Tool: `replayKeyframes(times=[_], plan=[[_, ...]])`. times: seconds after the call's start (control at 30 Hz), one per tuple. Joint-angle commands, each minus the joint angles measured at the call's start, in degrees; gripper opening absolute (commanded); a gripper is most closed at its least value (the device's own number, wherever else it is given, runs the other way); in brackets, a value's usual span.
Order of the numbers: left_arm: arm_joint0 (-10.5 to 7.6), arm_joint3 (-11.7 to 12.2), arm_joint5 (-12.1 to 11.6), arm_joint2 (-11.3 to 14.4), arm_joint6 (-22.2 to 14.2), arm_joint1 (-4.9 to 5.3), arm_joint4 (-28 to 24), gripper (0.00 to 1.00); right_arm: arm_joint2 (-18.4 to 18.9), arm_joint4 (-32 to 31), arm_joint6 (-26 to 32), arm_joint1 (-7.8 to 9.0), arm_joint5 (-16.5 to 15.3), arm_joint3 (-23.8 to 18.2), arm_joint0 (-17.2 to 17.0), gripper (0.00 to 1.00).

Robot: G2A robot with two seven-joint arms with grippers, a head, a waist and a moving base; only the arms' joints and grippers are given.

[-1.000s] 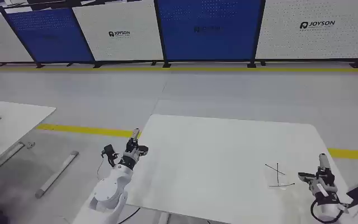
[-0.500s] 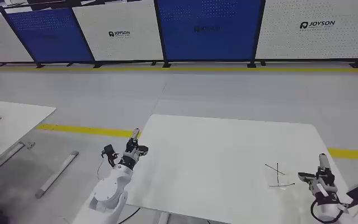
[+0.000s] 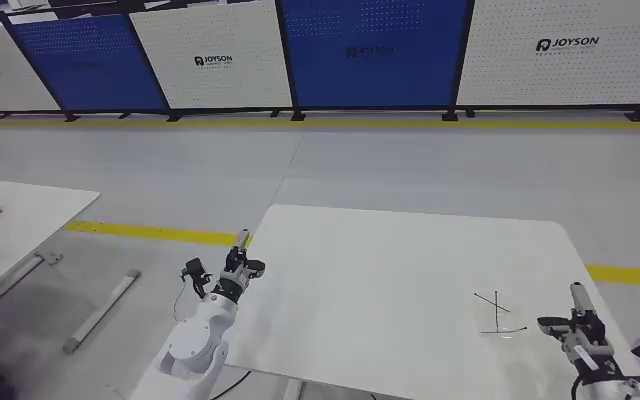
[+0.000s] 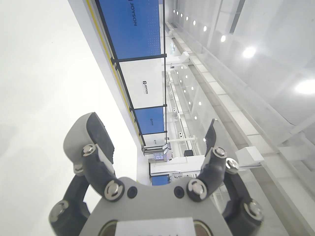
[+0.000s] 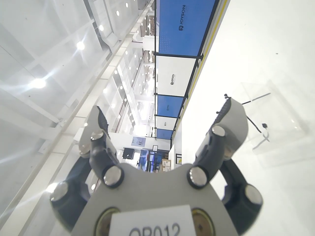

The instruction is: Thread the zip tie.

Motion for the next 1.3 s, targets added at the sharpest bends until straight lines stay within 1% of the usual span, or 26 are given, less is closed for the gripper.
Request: replayKeyframes(times=[0.0, 0.37, 0.43, 0.47, 0.53, 0.6, 0.7, 0.73, 0.8, 0.83, 0.9, 0.93, 0.97, 1.03, 1.27], plan=[[0.00, 0.0, 0.0, 0.0, 0.0, 0.00, 0.0, 1.00, 0.0, 0.0, -0.1, 0.00, 0.0, 0.0, 0.0, 1.00], [0.00, 0.0, 0.0, 0.0, 0.0, 0.00, 0.0, 1.00, 0.0, 0.0, -0.1, 0.00, 0.0, 0.0, 0.0, 1.00], [0.00, 0.0, 0.0, 0.0, 0.0, 0.00, 0.0, 1.00, 0.5, -0.1, 2.0, 0.14, 0.2, -0.3, 0.2, 1.00], [0.00, 0.0, 0.0, 0.0, 0.0, 0.00, 0.0, 1.00, 2.1, 0.0, 6.3, 0.48, 0.9, -0.2, 0.5, 1.00], [0.00, 0.0, 0.0, 0.0, 0.0, 0.00, 0.0, 1.00, 4.0, -0.4, 12.1, 0.96, 2.0, 0.0, 0.9, 1.00], [0.00, 0.0, 0.0, 0.0, 0.0, 0.00, 0.0, 1.00, 5.8, -1.3, 18.2, 1.51, 3.4, 0.5, 2.2, 1.00], [0.00, 0.0, 0.0, 0.0, 0.0, 0.00, 0.0, 1.00, 6.8, -3.4, 25.1, 2.20, 4.9, 1.0, 4.4, 1.00], [0.00, 0.0, 0.0, 0.0, 0.0, 0.00, 0.0, 1.00, 6.9, -4.8, 27.3, 2.45, 5.2, 1.1, 5.1, 1.00], [0.00, 0.0, 0.0, 0.0, 0.0, 0.00, 0.0, 1.00, 6.9, -6.3, 29.9, 2.78, 5.9, 1.6, 6.7, 1.00], [0.00, 0.0, 0.0, 0.0, 0.0, 0.00, 0.0, 1.00, 6.5, -8.1, 33.3, 3.11, 6.2, 1.8, 7.7, 1.00], [0.00, 0.0, 0.0, 0.0, 0.0, 0.00, 0.0, 1.00, 6.0, -10.3, 36.4, 3.51, 7.1, 2.9, 9.6, 1.00], [0.00, 0.0, 0.0, 0.0, 0.0, 0.00, 0.0, 1.00, 5.0, -12.8, 40.6, 3.92, 7.6, 3.6, 11.0, 1.00], [0.00, 0.0, 0.0, 0.0, 0.0, 0.00, 0.0, 1.00, 4.6, -13.5, 42.3, 4.12, 8.0, 4.8, 12.4, 1.00], [0.00, 0.0, 0.0, 0.0, 0.0, 0.00, 0.0, 1.00, 4.1, -12.7, 43.5, 4.23, 8.3, 6.8, 14.4, 1.00], [0.00, 0.0, 0.0, 0.0, 0.0, 0.00, 0.0, 1.00, 4.1, -12.7, 43.5, 4.23, 8.3, 6.8, 14.4, 1.00]])
